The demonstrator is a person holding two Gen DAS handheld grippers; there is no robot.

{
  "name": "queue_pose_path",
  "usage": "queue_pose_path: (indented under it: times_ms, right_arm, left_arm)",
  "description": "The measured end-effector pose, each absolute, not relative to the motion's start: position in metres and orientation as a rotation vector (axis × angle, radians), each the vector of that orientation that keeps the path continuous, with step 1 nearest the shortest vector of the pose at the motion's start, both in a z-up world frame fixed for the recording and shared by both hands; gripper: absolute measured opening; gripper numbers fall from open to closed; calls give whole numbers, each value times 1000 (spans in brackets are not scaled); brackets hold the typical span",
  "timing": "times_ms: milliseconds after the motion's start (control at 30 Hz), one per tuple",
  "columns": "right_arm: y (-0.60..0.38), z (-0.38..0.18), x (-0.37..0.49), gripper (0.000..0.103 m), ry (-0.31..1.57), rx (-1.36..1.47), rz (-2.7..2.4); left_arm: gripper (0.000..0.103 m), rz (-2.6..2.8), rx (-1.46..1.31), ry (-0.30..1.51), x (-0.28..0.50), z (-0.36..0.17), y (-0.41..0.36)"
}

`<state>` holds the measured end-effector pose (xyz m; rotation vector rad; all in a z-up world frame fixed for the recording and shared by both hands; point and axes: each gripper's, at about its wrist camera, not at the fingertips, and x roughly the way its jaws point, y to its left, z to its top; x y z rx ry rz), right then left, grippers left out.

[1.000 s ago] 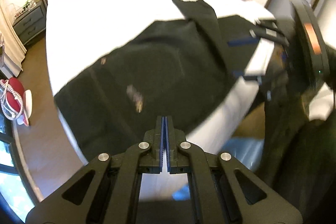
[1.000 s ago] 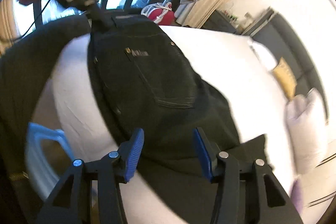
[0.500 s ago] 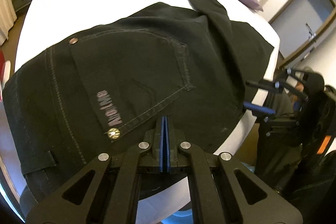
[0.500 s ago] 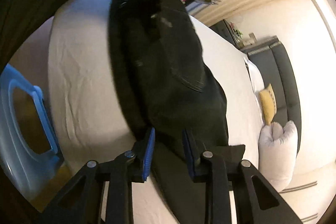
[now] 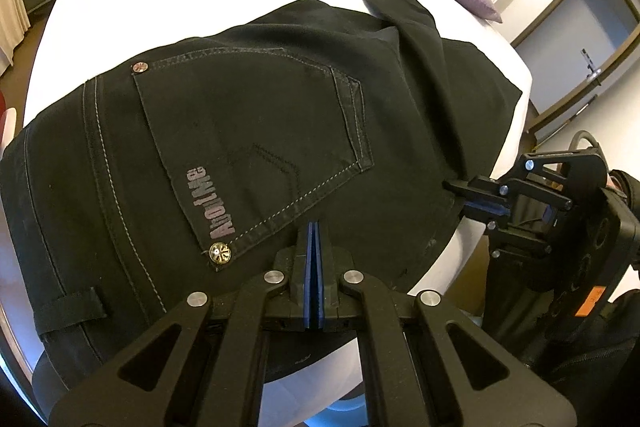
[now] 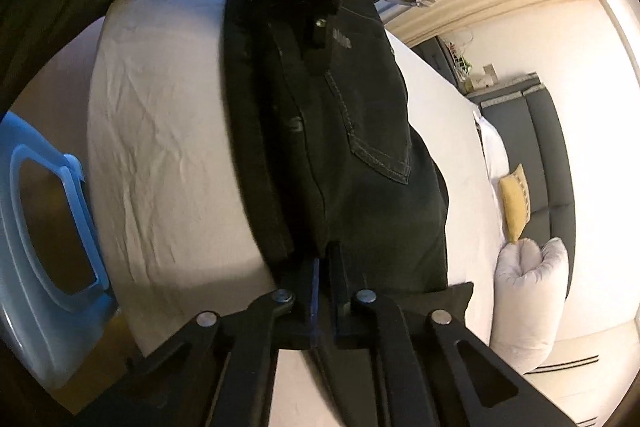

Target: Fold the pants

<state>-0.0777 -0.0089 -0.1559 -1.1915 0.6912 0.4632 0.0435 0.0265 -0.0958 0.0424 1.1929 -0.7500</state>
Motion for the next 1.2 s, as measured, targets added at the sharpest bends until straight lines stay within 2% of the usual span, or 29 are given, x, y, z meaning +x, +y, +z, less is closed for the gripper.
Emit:
queue_pose_path:
  times_ms: [433, 567, 667, 800, 933, 967, 1033, 1067, 1100, 1200]
  right_arm:
    - [-7, -154, -86, 4, 706, -1194, 461]
    - [-6, -169, -86, 7, 684, -1262, 445]
    - [-6, -169, -83, 7, 693, -1231, 432]
    - [-8, -163, -78, 7, 720, -1155, 426]
    - [-8, -159, -78, 9, 720, -1132, 404]
    - [-11, -154, -78, 14, 732, -1093, 406]
    - [-24, -137, -73, 33, 772, -965, 405]
    - [-35, -126, -69, 50, 795, -879, 396]
    - [-47, -116, -64, 57, 813, -795, 384]
    - [-94, -84, -31, 57, 864, -519, 291]
  left_arm:
    - [0, -754, 36, 1192, 33, -103, 36]
    - [0, -748, 32, 1184, 34, -103, 38]
    - [0, -721, 95, 1126, 30, -85, 31]
    - [0, -754, 37, 1062, 35, -64, 16]
    - [0, -760, 46, 1154, 44, -93, -11]
    - [0, -743, 63, 1179, 42, -108, -15]
    - [0, -731, 23, 1143, 36, -110, -11]
    - [0, -731, -8, 1160, 35, -110, -7]
    - [0, -731, -23, 1167, 33, -108, -5]
    - [0, -723, -49, 1178, 29, -100, 0]
